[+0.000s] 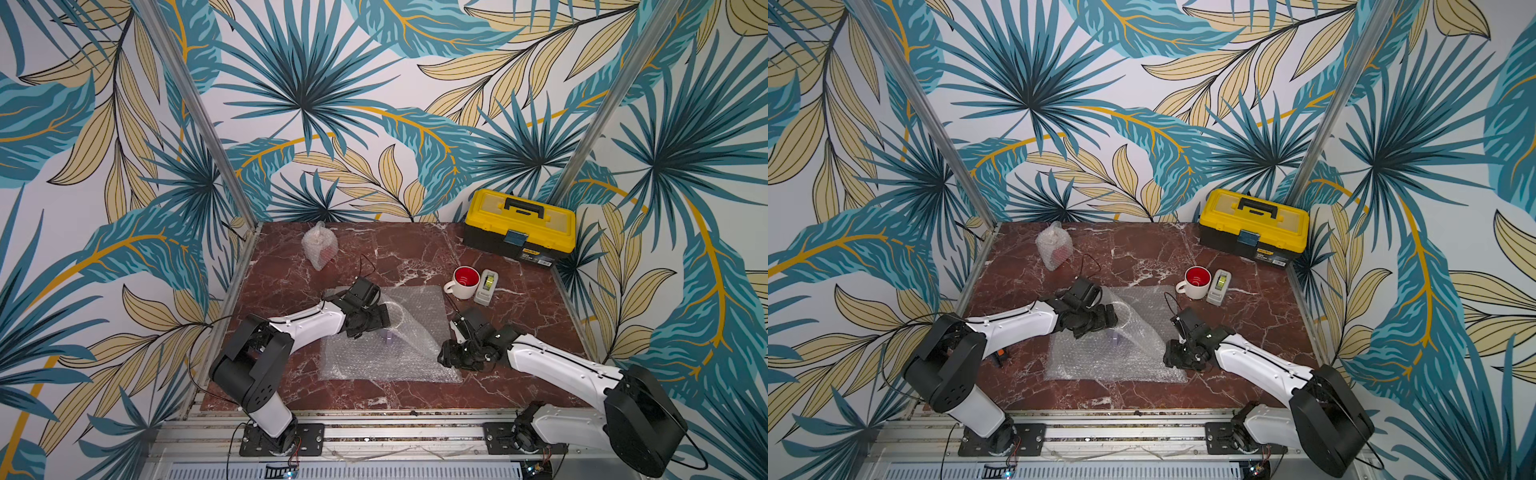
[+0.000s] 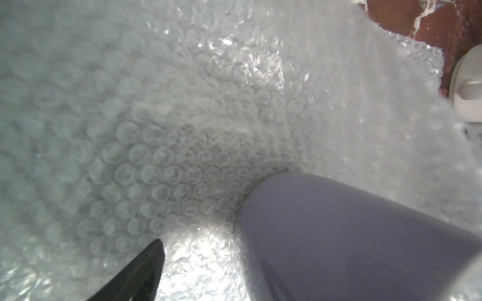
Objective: Wrap mugs in bubble wrap
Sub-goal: Wrap the mug in bubble wrap.
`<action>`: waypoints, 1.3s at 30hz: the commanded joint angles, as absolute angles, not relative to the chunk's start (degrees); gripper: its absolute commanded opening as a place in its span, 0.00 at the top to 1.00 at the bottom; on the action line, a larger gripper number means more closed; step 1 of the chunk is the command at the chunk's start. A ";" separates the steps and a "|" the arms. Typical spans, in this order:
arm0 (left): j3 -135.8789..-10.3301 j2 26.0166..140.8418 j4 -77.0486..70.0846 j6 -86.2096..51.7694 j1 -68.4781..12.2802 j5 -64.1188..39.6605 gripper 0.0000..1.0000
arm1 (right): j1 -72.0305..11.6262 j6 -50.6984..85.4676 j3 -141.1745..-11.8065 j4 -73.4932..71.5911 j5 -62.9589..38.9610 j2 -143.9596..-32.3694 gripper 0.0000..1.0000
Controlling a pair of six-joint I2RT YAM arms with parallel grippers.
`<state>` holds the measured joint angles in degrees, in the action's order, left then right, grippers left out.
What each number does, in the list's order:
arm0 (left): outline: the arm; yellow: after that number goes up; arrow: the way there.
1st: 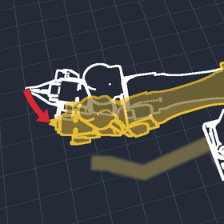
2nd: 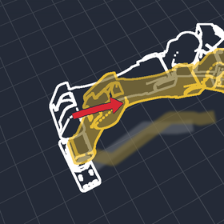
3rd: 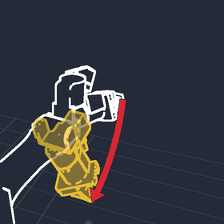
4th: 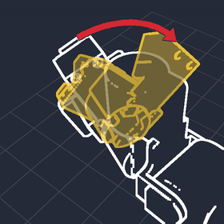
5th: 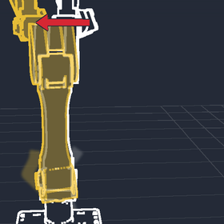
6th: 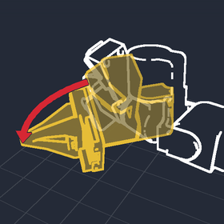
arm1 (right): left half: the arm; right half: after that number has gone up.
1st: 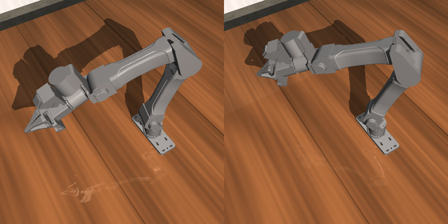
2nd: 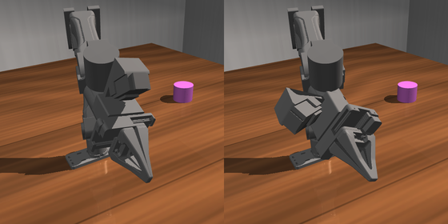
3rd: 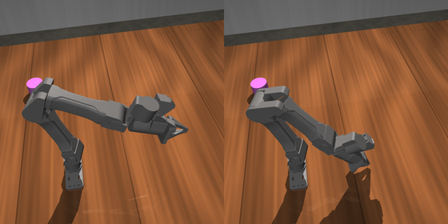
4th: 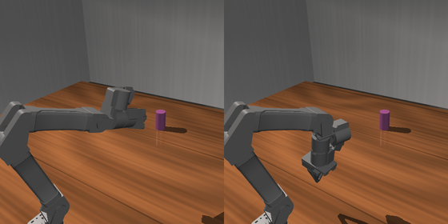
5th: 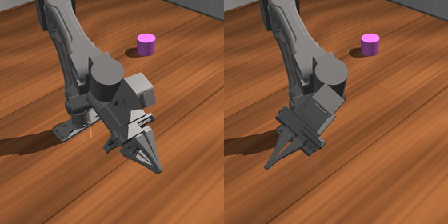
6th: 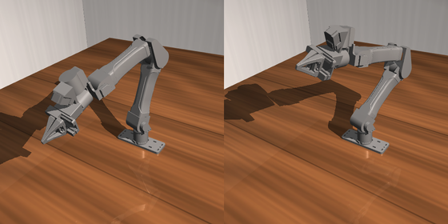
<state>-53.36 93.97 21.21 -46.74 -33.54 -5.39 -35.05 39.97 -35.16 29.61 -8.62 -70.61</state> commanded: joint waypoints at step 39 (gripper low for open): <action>-53.35 96.59 21.45 -45.92 -34.28 -5.17 0.07 | -36.51 31.12 -46.31 28.49 3.16 -65.10 1.00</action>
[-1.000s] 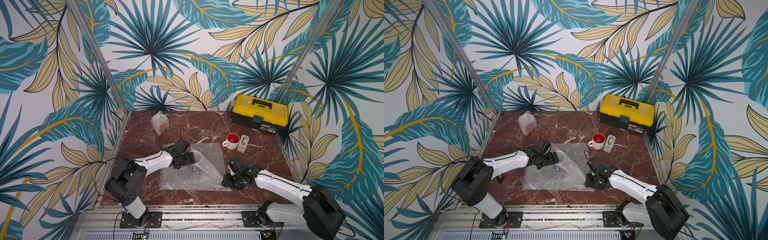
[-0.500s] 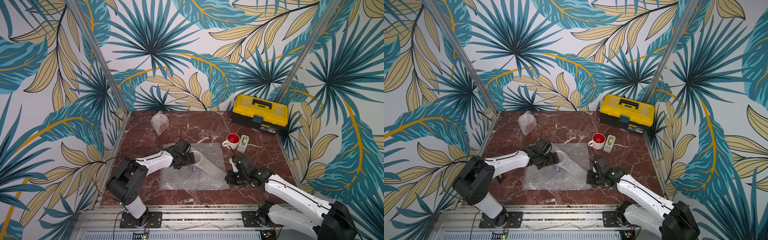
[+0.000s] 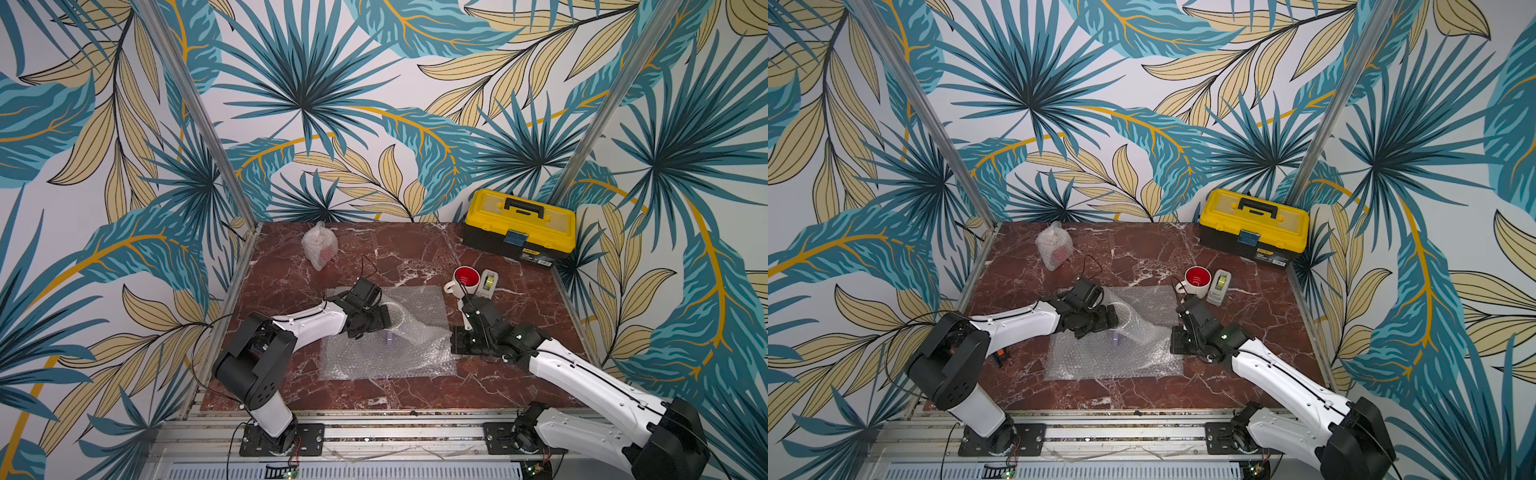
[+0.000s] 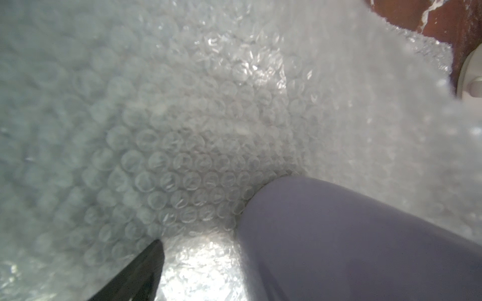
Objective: Wrap mugs in bubble wrap
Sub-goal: Wrap the mug in bubble wrap.
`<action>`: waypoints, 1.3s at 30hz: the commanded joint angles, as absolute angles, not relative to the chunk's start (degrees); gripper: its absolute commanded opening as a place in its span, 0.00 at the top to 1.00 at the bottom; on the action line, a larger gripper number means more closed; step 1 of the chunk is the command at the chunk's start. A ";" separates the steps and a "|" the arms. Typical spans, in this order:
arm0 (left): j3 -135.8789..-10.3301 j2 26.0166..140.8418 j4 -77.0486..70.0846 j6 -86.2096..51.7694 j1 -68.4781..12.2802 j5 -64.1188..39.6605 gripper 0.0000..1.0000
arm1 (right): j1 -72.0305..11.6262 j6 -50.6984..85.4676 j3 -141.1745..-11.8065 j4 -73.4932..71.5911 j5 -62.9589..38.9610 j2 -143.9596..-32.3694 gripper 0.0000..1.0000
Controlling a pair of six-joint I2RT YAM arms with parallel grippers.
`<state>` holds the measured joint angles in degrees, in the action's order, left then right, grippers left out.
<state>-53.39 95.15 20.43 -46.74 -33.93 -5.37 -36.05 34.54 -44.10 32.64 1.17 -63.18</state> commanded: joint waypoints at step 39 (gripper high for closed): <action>-50.92 85.78 22.74 -45.45 -34.72 -0.46 0.21 | -38.68 37.36 -66.97 10.50 -18.44 -102.19 1.00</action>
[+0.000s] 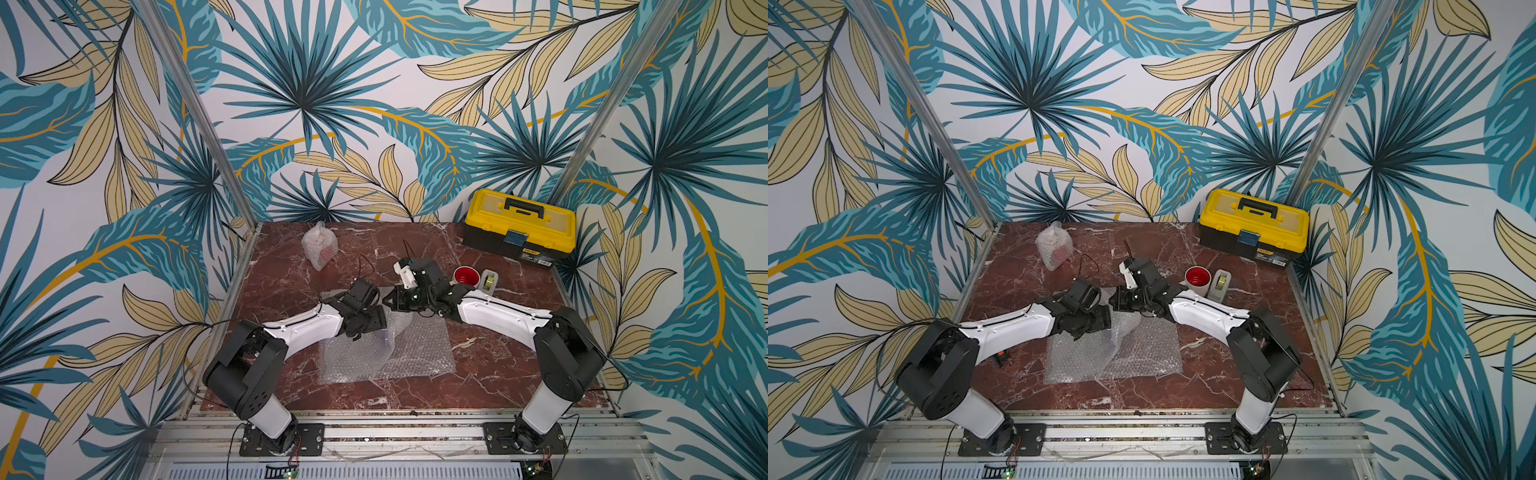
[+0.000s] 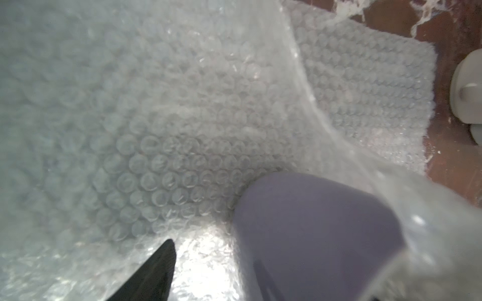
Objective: Wrap mugs in bubble wrap
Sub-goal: Wrap the mug in bubble wrap.
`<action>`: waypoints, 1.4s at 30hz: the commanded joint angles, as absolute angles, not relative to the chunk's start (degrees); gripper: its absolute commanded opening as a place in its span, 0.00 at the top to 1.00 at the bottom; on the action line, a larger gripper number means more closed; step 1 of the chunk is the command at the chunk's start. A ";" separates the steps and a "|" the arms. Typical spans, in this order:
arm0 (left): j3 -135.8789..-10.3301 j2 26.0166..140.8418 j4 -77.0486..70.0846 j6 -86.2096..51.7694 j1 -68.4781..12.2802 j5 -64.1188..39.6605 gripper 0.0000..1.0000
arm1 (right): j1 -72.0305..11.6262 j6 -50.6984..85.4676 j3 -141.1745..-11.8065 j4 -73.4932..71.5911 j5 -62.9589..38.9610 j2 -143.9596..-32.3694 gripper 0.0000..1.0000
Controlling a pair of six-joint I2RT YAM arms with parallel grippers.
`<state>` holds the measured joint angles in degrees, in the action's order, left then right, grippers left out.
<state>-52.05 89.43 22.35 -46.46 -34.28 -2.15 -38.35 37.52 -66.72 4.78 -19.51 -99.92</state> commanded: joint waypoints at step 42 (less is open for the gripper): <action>-35.84 73.80 3.70 -41.52 -35.93 -10.20 0.29 | -39.55 38.06 -73.84 20.86 -20.21 -110.20 1.00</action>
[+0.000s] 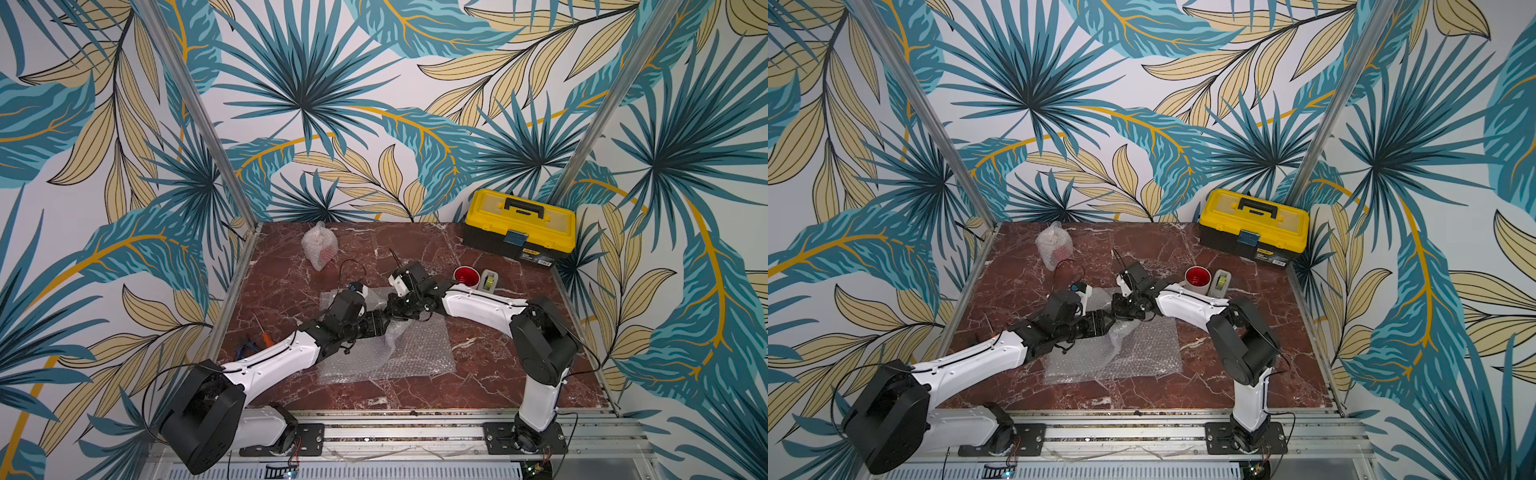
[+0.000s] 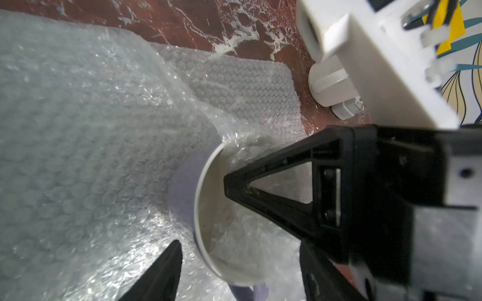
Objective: Wrap mugs in bubble wrap
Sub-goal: Wrap the mug in bubble wrap.
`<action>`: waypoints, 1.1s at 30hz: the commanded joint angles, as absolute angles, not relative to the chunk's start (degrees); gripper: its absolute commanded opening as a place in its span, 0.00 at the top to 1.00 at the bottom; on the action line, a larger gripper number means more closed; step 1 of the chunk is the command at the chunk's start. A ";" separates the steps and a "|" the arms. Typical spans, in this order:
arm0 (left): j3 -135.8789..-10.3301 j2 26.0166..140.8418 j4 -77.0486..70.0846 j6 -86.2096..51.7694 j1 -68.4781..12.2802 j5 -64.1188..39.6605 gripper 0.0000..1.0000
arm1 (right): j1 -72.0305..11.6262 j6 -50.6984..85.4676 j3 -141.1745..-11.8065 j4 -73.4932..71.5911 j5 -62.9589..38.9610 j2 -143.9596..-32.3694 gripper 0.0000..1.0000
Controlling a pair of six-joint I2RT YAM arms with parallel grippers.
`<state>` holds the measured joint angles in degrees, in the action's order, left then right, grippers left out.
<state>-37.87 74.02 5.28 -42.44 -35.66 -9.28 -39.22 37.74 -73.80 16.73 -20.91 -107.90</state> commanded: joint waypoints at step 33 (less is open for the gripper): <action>-41.42 81.33 12.13 -43.16 -34.98 -1.02 0.35 | -39.52 31.67 -72.96 31.68 -2.09 -97.56 0.64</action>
